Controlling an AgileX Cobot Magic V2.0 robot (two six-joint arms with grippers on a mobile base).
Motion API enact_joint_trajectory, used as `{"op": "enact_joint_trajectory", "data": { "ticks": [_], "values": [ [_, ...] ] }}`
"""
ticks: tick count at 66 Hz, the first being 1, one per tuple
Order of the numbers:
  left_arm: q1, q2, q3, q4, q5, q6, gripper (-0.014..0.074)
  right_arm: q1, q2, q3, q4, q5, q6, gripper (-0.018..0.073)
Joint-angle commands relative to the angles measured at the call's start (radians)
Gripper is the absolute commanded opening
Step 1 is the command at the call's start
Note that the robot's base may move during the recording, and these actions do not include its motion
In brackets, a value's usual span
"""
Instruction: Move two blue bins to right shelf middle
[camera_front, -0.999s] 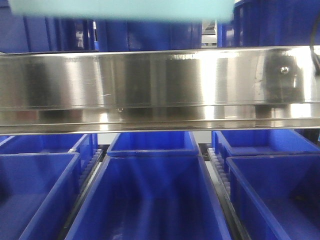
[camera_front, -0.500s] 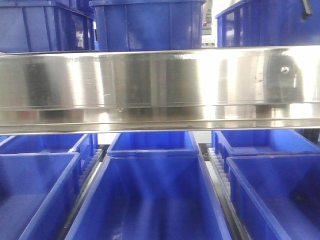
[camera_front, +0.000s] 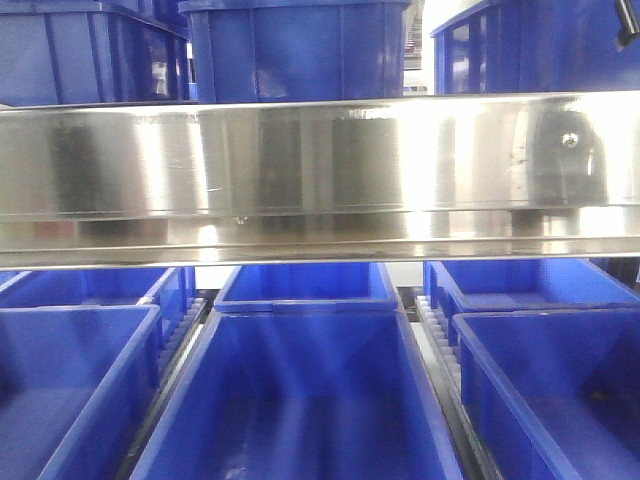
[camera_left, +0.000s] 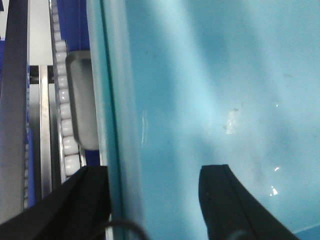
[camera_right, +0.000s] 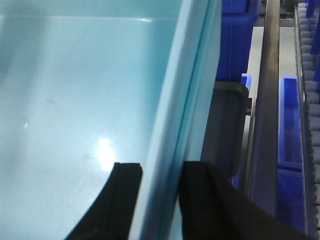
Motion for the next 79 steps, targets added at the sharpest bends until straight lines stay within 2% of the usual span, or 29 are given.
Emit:
{"op": "enact_joint_trajectory", "data": {
  "ticks": [1, 32, 79],
  "values": [
    [-0.006, -0.021, -0.018, -0.124, -0.107, 0.032, -0.0111, 0.006, -0.017, -0.016, 0.069, -0.086, -0.026, -0.0154],
    [-0.006, -0.021, -0.018, -0.124, -0.294, 0.032, -0.0111, 0.006, -0.017, -0.016, 0.069, -0.086, -0.026, -0.0154],
    [-0.006, -0.021, -0.018, -0.124, -0.300, 0.032, -0.0111, 0.006, -0.017, -0.016, 0.069, -0.088, -0.026, -0.0154]
  ]
}}
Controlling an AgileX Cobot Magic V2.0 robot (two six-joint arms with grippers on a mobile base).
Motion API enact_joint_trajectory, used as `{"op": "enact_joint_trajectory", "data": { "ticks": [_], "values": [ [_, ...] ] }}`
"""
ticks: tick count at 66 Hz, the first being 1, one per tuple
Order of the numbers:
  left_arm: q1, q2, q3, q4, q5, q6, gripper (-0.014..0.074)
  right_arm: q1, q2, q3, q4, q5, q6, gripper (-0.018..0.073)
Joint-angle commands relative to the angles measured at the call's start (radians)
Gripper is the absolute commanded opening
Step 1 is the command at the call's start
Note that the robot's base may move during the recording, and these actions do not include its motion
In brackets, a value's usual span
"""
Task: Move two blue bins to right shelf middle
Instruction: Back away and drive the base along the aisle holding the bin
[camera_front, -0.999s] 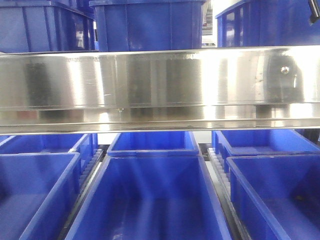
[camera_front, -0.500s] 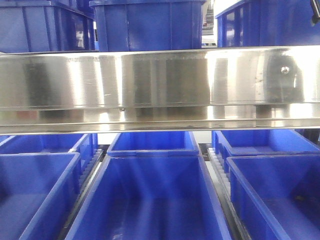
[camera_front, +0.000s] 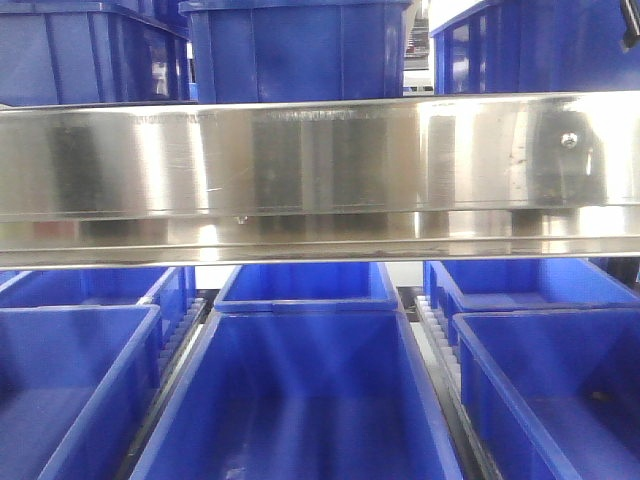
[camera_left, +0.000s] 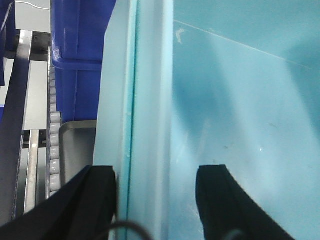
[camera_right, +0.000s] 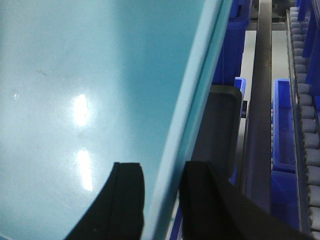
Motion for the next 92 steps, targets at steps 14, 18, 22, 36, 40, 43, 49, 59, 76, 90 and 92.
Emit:
{"op": "enact_joint_trajectory", "data": {
  "ticks": [14, 18, 22, 36, 40, 43, 49, 59, 76, 90, 92],
  "values": [
    [-0.006, -0.021, -0.018, -0.096, -0.077, 0.023, -0.0111, 0.012, -0.015, -0.016, 0.080, -0.078, -0.033, -0.0154],
    [-0.006, -0.021, -0.018, -0.096, -0.077, 0.023, -0.0111, 0.012, -0.015, -0.016, 0.080, -0.078, -0.033, -0.0154],
    [-0.006, -0.021, -0.018, -0.096, -0.077, 0.023, -0.0111, 0.012, -0.015, -0.016, 0.080, -0.078, -0.033, -0.0154],
    [-0.006, -0.021, -0.018, -0.096, -0.077, 0.023, -0.0111, 0.012, -0.015, -0.016, 0.080, -0.078, -0.033, -0.0154],
    [-0.006, -0.021, -0.018, -0.096, -0.077, 0.023, -0.0111, 0.012, -0.015, -0.016, 0.080, -0.078, -0.033, -0.0154],
    [-0.006, -0.021, -0.018, -0.096, -0.077, 0.023, -0.0111, 0.012, -0.015, -0.016, 0.080, -0.078, -0.033, -0.0154],
    [-0.006, -0.021, -0.018, -0.096, -0.077, 0.023, -0.0111, 0.012, -0.015, -0.016, 0.080, -0.078, -0.033, -0.0154],
    [-0.006, -0.021, -0.018, -0.096, -0.077, 0.023, -0.0111, 0.012, -0.015, -0.016, 0.080, -0.078, -0.033, -0.0154],
    [-0.006, -0.021, -0.018, -0.096, -0.077, 0.023, -0.0111, 0.012, -0.015, -0.016, 0.080, -0.078, -0.033, -0.0154],
    [-0.006, -0.021, -0.018, -0.096, -0.077, 0.023, -0.0111, 0.012, -0.015, -0.016, 0.080, -0.078, -0.033, -0.0154],
    [-0.006, -0.021, -0.018, -0.096, -0.077, 0.023, -0.0111, 0.012, -0.015, -0.016, 0.080, -0.078, -0.033, -0.0154]
  ]
}}
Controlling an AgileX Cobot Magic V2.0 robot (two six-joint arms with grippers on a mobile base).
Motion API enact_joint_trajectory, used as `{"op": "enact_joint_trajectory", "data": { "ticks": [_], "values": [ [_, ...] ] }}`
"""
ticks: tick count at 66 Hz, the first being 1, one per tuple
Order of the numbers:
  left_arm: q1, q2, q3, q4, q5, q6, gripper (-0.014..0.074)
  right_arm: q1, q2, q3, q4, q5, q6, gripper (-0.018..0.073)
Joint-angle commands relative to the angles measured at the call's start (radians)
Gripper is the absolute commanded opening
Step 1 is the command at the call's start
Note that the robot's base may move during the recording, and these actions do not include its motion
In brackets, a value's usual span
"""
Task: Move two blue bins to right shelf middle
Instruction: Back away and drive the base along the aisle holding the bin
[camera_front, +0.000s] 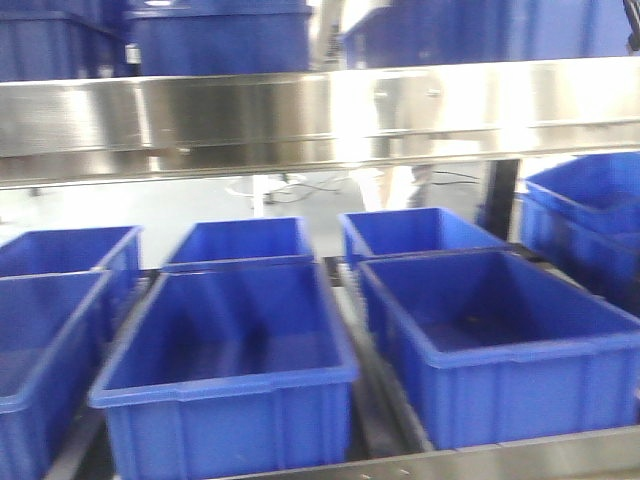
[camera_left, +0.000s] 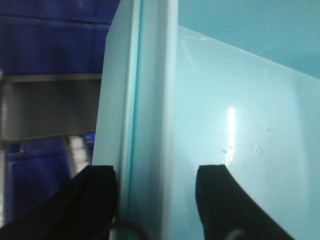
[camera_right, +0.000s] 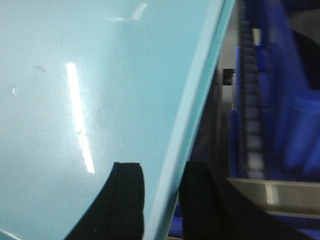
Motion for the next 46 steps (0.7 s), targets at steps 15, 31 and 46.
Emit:
{"op": "enact_joint_trajectory", "data": {
  "ticks": [15, 31, 46],
  "values": [
    [-0.010, -0.015, -0.018, -0.096, -0.070, 0.023, -0.0111, 0.012, -0.015, -0.016, 0.074, -0.082, -0.033, -0.0154],
    [-0.010, -0.015, -0.018, -0.096, -0.070, 0.023, -0.0111, 0.012, -0.015, -0.016, 0.074, -0.082, -0.033, -0.0154],
    [-0.010, -0.015, -0.018, -0.096, -0.070, 0.023, -0.0111, 0.012, -0.015, -0.016, 0.074, -0.082, -0.033, -0.0154]
  ]
}}
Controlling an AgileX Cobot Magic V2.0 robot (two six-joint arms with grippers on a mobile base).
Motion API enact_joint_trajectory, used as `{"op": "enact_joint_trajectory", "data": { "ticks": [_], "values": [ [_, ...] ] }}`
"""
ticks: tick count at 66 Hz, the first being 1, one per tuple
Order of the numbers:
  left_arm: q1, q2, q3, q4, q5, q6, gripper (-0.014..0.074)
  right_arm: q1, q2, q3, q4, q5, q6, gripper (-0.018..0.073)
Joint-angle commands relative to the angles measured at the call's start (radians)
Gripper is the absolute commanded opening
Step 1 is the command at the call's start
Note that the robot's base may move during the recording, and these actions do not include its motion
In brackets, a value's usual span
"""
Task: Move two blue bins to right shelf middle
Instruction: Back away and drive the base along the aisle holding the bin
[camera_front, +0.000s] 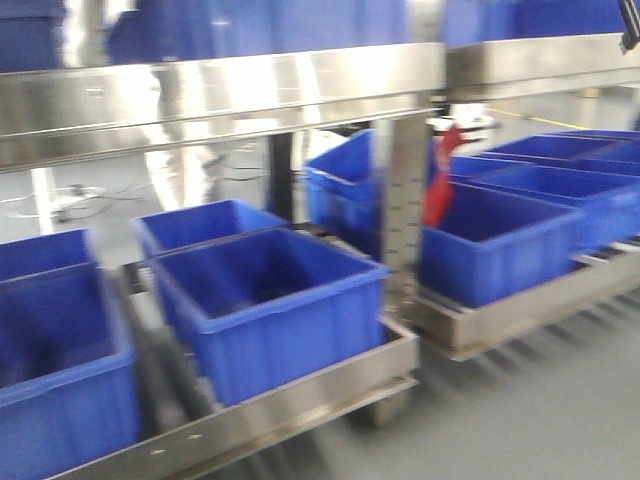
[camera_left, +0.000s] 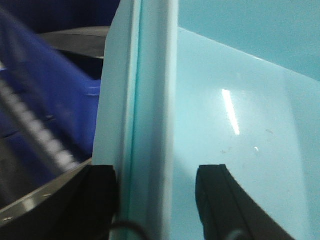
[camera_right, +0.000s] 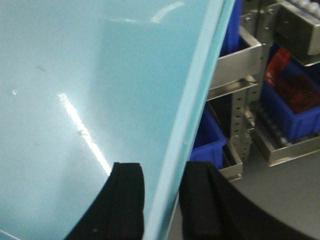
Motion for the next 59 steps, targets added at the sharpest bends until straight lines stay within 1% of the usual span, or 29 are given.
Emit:
{"op": "enact_joint_trajectory", "data": {
  "ticks": [1, 59],
  "values": [
    [-0.010, -0.015, -0.018, -0.090, -0.064, 0.023, -0.0111, 0.012, -0.015, -0.016, 0.074, -0.082, -0.033, -0.0154],
    [-0.010, -0.015, -0.018, -0.090, -0.064, 0.023, -0.0111, 0.012, -0.015, -0.016, 0.074, -0.082, -0.033, -0.0154]
  ]
}}
